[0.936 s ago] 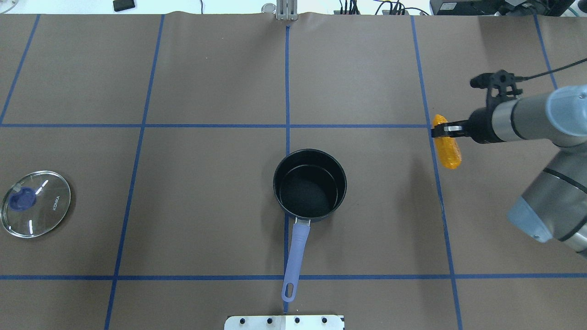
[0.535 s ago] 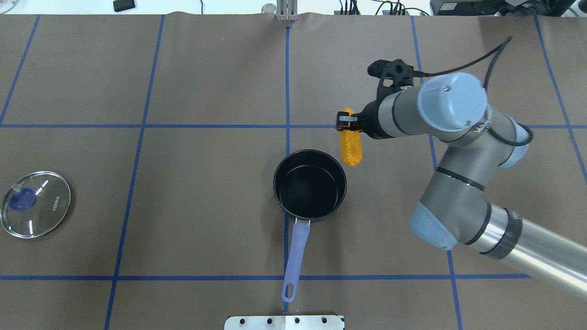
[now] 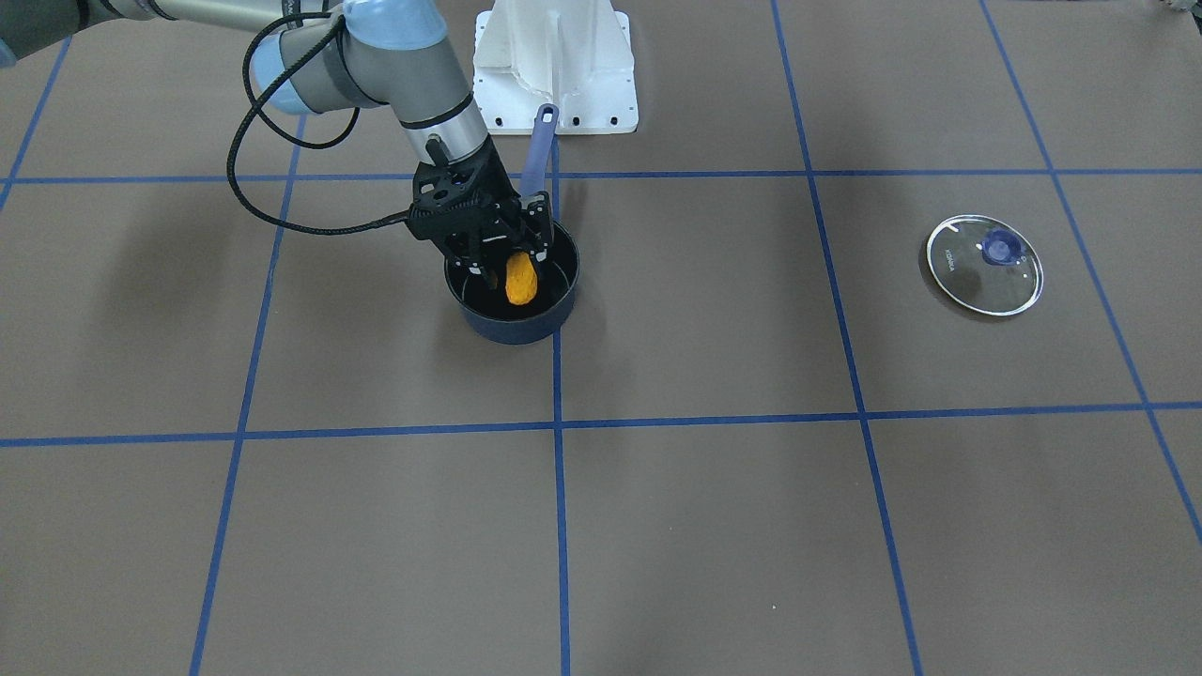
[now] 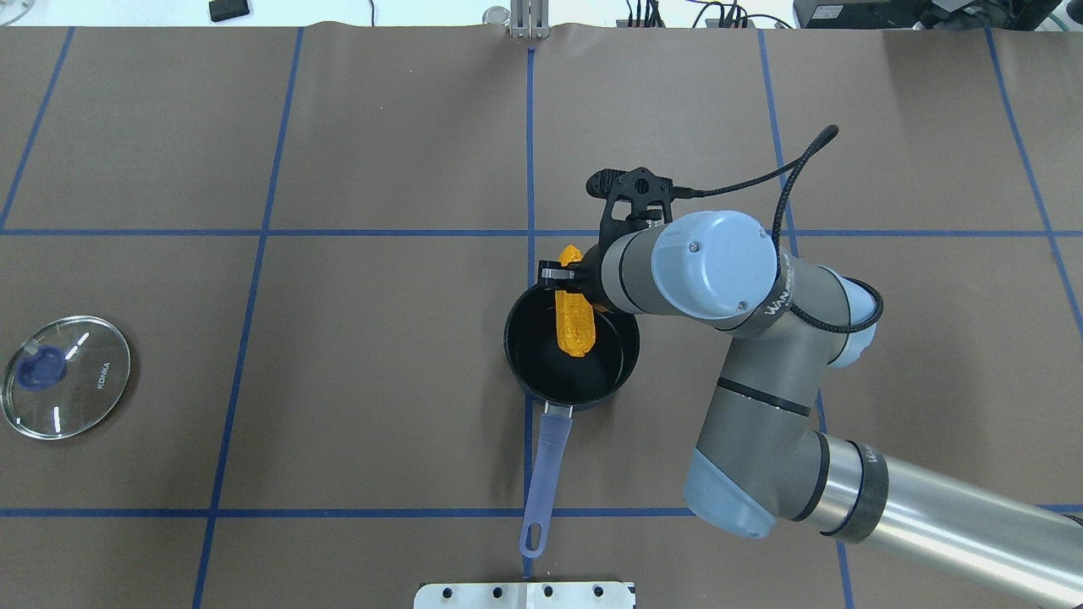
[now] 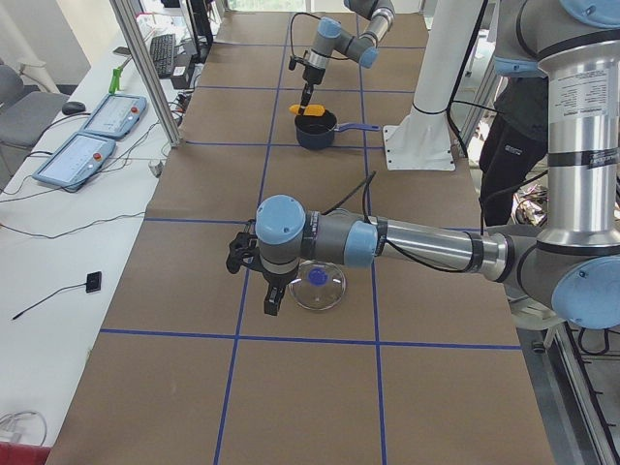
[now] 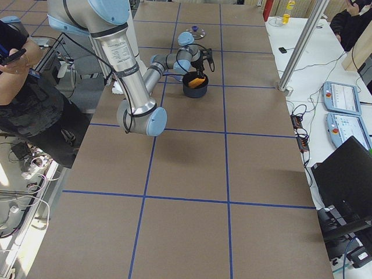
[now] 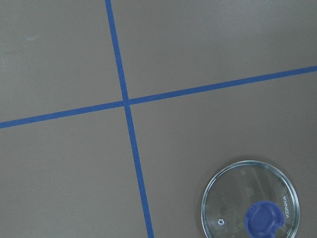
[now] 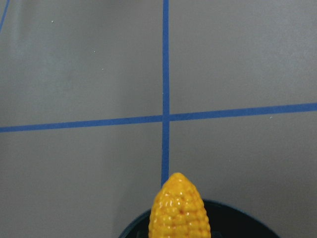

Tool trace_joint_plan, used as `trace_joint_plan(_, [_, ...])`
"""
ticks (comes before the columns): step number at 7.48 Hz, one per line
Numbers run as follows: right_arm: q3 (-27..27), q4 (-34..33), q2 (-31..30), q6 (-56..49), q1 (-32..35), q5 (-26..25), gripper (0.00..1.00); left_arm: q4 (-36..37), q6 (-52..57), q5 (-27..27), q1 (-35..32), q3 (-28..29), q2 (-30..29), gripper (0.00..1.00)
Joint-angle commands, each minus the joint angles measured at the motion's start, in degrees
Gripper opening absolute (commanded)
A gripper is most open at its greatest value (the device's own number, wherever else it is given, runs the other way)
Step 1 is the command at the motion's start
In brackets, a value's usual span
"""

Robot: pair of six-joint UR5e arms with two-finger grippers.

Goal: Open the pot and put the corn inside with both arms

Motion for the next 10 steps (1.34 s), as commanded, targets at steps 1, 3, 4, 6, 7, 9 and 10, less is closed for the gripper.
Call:
trace_joint_plan(1, [0.8, -3.7, 0.3, -0.4, -0.5, -0.7, 1.00, -0.1, 0.0, 0.0, 0.0, 0.0, 0.2, 0.98])
trace_joint_plan(3, [1.0, -6.9, 0.2, -4.5, 6.5, 4.6, 1.00, 0.1, 0.0, 0.2, -0.1, 0.0, 0.5, 0.98])
trace_joint_plan(4, [0.7, -11.5, 0.0, -11.1, 12.8, 9.8, 1.00, 0.6, -0.1, 0.5, 0.0, 0.2, 0.3, 0.98])
trace_joint_plan(6, [-0.3, -18.9, -2.5, -31.4, 27.9, 23.2, 1.00, 0.8, -0.6, 6.1, 0.1, 0.2, 0.6, 0.98])
trace_joint_plan(7, [-1.2, -20.7, -5.6, -41.3, 33.8, 26.1, 1.00, 0.9, -0.5, 6.6, 0.1, 0.4, 0.6, 0.98])
trace_joint_plan(9, [-6.1, -21.3, -9.6, -56.3, 42.4, 30.5, 1.00, 0.7, -0.5, 7.4, 0.0, 0.4, 1.1, 0.98])
trace_joint_plan(10, [-6.5, -20.7, -13.1, -60.7, 45.5, 34.3, 1.00, 0.5, -0.4, 7.4, 0.0, 0.7, 1.6, 0.98])
